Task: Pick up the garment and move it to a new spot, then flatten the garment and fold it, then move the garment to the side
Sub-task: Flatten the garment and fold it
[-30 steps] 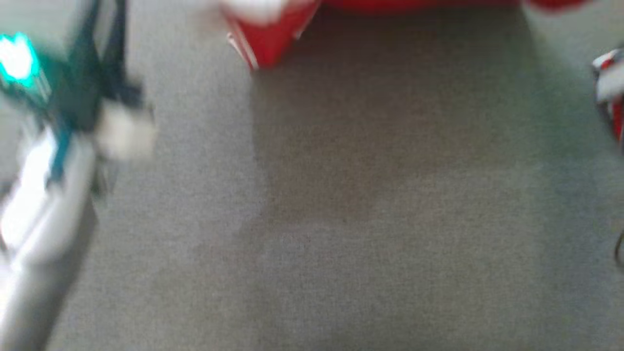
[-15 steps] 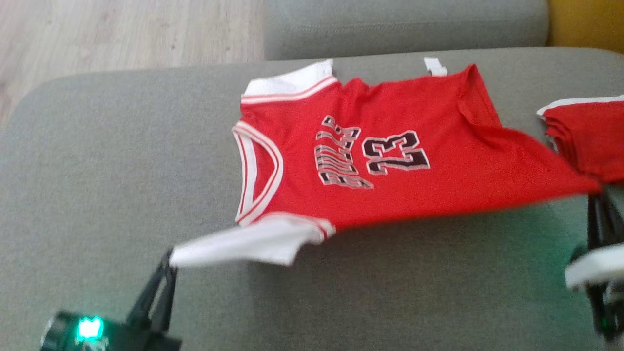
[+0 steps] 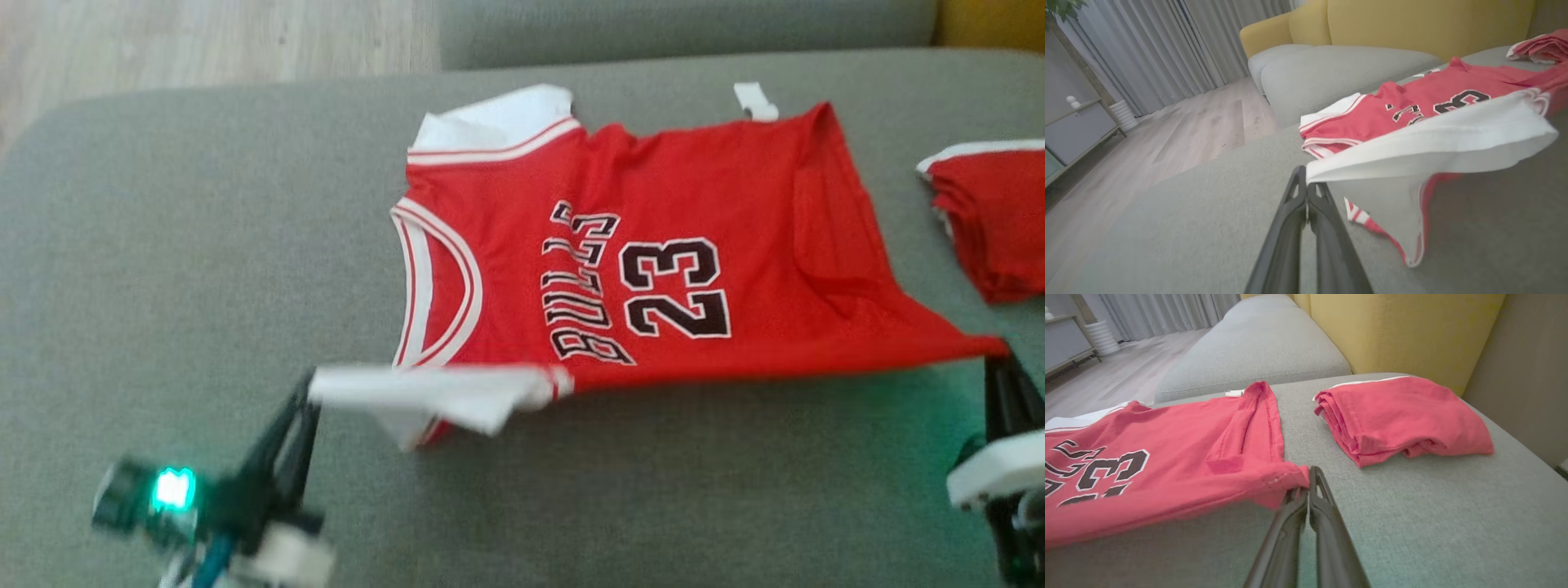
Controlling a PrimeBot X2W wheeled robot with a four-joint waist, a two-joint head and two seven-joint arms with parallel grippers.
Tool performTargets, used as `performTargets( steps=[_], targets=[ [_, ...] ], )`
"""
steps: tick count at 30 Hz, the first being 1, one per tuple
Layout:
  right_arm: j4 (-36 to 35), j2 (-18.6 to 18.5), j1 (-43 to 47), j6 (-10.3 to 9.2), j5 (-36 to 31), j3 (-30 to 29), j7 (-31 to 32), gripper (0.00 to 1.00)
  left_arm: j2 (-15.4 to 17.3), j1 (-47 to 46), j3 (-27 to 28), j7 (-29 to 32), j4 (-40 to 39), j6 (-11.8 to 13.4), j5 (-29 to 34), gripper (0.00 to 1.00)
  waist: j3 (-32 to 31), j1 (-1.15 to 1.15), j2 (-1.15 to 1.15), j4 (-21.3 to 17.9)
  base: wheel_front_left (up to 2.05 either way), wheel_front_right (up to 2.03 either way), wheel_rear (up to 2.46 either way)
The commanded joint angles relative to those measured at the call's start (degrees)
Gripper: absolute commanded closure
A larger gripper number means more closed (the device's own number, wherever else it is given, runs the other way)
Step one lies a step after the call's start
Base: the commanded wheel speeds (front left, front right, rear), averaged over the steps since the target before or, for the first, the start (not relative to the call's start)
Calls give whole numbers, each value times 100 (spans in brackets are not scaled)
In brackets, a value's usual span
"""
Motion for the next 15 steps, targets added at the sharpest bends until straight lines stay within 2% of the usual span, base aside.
performTargets(
  steps=[1, 7, 13, 14, 15],
  targets=[
    [-150, -117, -361, -5, -50, -2, 39, 100, 45, -600, 223, 2, -25, -56, 2, 100, 238, 0, 0, 76, 0, 0, 0],
    [57, -74, -1139, -5, -243, -57, 193, 100, -326, -2066, 110, -111, 942, -503, 89, 100, 822, 0, 0, 86, 0, 0, 0],
    [431, -14, -1812, -5, -389, -8, 138, 100, -533, -2937, 20, -330, 1824, -717, 237, 100, 1155, 0, 0, 33, 0, 0, 0],
    [497, -5, -1895, -5, -407, 2, 104, 54, -569, -3030, 3, -362, 1947, -732, 257, 99, 1178, 0, 0, 33, 0, 0, 0],
    [497, -5, -1895, -5, -407, 2, 104, 54, -569, -3030, 3, -362, 1947, -732, 257, 99, 1178, 0, 0, 33, 0, 0, 0]
  ],
)
